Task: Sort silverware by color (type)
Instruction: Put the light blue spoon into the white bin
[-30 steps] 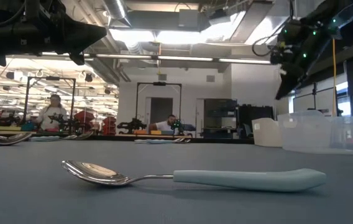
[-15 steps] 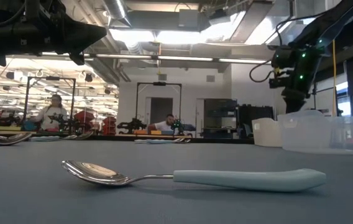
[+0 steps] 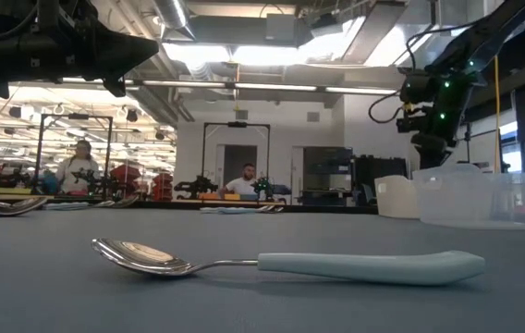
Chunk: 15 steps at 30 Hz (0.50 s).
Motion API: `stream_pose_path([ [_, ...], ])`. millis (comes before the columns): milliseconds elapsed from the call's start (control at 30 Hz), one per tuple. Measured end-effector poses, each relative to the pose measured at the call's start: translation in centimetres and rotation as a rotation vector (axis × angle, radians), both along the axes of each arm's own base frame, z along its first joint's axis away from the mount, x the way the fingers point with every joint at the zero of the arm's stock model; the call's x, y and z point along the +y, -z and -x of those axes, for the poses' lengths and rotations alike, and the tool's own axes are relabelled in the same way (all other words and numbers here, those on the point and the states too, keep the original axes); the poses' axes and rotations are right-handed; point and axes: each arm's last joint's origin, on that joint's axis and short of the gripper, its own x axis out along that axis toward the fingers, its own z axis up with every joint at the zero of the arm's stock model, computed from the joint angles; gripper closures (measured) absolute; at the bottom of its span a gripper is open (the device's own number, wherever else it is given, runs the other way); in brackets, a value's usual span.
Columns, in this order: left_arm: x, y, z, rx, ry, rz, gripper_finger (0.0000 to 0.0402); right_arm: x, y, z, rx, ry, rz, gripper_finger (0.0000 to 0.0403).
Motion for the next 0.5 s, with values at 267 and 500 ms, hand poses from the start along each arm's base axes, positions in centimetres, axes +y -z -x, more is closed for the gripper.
stream_pose_path([
  [267,0.0,0.0,0.0,-0.001,0.000,-0.001,0.0391,2.1,-4.7,-3.3,-0.292,-0.240,-0.026,0.0257],
  [500,0.0,0.0,0.0,-0.001,0.000,-0.001,0.0391,8.2,-5.7,-9.8,-0.422,-0.570,-0.025,0.0260],
])
